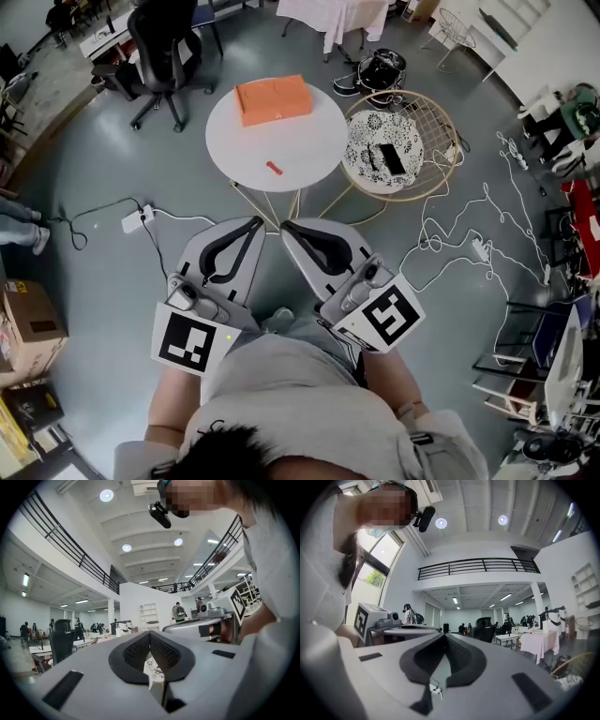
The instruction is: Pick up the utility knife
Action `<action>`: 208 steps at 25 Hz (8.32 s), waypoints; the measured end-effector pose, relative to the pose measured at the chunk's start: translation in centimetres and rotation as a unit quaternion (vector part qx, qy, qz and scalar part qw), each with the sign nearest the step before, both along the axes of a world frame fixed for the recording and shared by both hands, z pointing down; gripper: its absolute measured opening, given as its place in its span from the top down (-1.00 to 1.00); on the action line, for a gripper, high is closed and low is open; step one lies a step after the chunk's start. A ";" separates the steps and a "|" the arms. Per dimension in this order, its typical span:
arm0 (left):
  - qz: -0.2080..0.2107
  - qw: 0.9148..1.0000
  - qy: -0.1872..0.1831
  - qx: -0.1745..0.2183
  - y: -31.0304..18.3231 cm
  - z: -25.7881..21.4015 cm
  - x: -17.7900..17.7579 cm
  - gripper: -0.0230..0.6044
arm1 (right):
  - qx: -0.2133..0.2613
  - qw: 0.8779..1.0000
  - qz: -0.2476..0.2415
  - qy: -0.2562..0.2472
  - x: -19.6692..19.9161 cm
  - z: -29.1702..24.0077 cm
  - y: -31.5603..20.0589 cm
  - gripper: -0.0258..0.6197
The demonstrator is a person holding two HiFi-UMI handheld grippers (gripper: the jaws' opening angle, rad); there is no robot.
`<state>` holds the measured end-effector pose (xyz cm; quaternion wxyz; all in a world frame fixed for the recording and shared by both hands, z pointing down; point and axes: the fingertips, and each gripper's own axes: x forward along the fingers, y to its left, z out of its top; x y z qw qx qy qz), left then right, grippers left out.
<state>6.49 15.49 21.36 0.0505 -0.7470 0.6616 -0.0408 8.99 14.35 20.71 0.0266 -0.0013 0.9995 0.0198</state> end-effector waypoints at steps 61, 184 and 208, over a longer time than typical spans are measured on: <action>0.258 0.964 -0.037 -0.061 -19.0 9.3 -16.8 0.89 | -0.019 0.963 0.267 0.033 -14.9 4.1 -18.9 0.90; 0.206 0.977 0.044 -0.032 -19.3 5.7 -20.1 0.76 | -0.034 0.985 0.167 0.025 -19.5 4.1 -18.7 0.90; 0.199 0.976 0.077 0.040 -15.0 1.6 -21.8 0.75 | -0.016 0.988 0.152 0.023 -21.7 2.6 -15.2 0.90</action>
